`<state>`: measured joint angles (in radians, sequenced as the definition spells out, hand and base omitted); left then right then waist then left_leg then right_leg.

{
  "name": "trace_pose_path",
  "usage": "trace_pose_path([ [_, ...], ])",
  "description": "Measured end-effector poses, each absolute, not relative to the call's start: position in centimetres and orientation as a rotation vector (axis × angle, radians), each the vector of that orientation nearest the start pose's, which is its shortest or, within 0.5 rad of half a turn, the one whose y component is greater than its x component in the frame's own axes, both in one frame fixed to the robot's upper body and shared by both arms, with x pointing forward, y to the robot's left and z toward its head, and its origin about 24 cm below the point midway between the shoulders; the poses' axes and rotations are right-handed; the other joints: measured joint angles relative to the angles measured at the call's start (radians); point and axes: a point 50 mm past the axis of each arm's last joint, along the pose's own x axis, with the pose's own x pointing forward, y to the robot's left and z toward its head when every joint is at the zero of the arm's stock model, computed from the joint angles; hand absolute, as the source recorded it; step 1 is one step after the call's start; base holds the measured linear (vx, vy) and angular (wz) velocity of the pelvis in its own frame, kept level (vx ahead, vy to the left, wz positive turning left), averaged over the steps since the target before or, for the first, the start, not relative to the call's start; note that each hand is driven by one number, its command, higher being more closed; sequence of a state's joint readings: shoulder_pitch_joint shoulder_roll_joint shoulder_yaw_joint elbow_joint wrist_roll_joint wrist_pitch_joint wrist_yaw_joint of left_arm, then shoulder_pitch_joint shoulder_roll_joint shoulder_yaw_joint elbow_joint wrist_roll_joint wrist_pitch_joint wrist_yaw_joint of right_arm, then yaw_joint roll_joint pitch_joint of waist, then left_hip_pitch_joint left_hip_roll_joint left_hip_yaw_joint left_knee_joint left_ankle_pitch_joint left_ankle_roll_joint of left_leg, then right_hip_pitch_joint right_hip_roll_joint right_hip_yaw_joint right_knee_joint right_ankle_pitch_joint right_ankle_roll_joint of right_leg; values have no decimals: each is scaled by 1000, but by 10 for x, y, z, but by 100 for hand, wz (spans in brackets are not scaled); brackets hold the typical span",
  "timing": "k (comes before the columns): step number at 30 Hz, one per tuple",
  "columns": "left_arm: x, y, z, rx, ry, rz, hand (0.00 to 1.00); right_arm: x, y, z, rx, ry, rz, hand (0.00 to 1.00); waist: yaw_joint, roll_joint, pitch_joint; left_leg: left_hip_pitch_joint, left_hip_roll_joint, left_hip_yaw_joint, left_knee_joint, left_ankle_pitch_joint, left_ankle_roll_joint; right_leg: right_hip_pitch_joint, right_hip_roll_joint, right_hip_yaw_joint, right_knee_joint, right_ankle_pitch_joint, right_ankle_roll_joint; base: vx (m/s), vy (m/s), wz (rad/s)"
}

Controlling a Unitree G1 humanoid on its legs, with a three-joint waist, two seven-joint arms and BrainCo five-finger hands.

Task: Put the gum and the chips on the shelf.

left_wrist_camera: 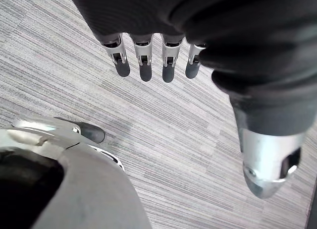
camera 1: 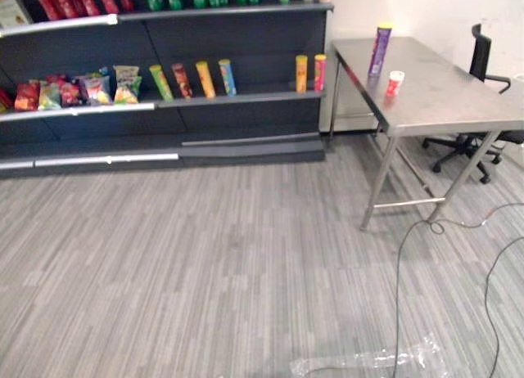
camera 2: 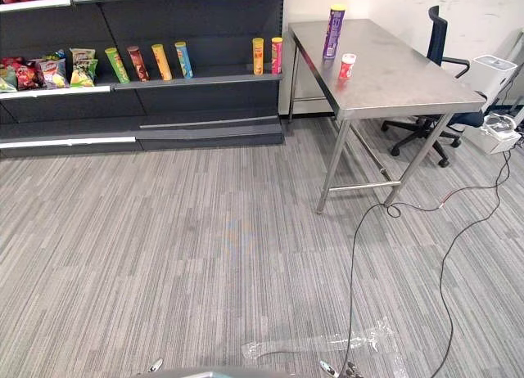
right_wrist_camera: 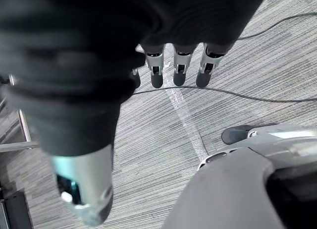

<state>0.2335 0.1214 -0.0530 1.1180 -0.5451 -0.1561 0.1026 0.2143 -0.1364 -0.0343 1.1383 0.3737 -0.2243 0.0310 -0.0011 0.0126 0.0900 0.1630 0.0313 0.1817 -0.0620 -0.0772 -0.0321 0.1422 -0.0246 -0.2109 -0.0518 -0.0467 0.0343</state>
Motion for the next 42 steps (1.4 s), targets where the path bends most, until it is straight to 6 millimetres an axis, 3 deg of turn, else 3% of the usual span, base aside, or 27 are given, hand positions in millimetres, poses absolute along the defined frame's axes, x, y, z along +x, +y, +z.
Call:
trace_pose_path([
  [11, 29, 207, -168, -254, 1140, 533, 0, 45, -217, -164, 189, 1039, -391, 0, 0, 0, 29, 37, 2, 32, -23, -7, -12, 25, 5, 8, -15, -11, 26, 3, -14, -4],
  [39, 28, 207, -169, -257, 1161, 544, 0, 54, -214, -159, 227, 923, -378, 0, -3, -3, 44, 49, 2, 34, -20, -9, -16, 37, 2, 3, -6, -10, 15, -20, -22, 0],
  [42, 30, 212, -168, -291, 1140, 589, 0, 56, -210, -160, 260, 931, -371, 0, -10, -26, 70, -13, 13, 38, 118, -54, -59, 1, -15, -1, 78, -53, 0, -52, -39, 8],
])
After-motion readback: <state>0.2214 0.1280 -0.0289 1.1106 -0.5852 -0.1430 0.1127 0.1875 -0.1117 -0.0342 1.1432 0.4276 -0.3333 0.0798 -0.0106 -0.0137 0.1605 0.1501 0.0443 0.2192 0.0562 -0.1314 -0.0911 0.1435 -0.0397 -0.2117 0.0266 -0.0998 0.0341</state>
